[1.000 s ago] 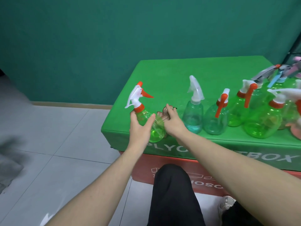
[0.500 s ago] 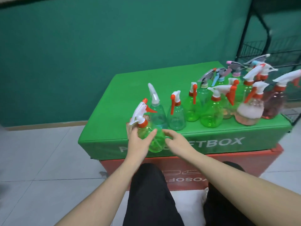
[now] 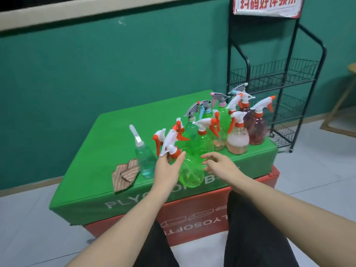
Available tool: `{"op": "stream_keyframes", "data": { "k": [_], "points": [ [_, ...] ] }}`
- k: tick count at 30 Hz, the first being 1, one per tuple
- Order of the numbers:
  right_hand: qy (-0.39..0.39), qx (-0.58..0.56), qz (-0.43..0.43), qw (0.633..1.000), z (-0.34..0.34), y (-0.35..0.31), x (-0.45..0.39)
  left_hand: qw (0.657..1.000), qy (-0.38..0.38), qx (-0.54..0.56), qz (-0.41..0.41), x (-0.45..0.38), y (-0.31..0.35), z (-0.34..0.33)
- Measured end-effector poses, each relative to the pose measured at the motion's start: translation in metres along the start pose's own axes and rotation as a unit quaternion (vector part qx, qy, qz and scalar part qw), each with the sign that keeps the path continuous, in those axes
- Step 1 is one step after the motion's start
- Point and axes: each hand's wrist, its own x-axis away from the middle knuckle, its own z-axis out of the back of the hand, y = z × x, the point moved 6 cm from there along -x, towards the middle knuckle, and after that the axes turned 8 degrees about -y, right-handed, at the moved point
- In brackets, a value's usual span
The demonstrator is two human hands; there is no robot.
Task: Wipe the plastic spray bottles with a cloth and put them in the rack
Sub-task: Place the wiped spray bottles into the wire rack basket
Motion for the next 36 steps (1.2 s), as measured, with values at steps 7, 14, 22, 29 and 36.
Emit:
{"op": "stream_keyframes", "data": {
  "k": [7, 14, 22, 29, 36],
  "points": [
    [0.034, -0.025, 0.016, 0.999, 0.055, -0.034, 0.001, 0.998, -0.023, 0.008, -0.059, -0.035, 0.064, -0.018],
    [0.052, -0.063, 0.042, 0.996, 0.109, -0.095, -0.014, 0.992, -0.067, 0.038, -0.104, -0.095, 0.128, -0.027],
    [0.071, -0.033, 0.029, 0.997, 0.165, -0.129, -0.101, 0.992, -0.094, 0.032, -0.078, -0.206, 0.153, -0.058],
    [0.056, -0.061, -0.069, 0.994, 0.208, -0.132, -0.142, 0.992, -0.12, 0.031, 0.014, -0.259, 0.172, -0.092],
    [0.036, -0.089, -0.203, 0.974, 0.266, -0.136, -0.111, 0.979, -0.171, 0.032, 0.102, -0.26, 0.227, -0.117]
  ]
}}
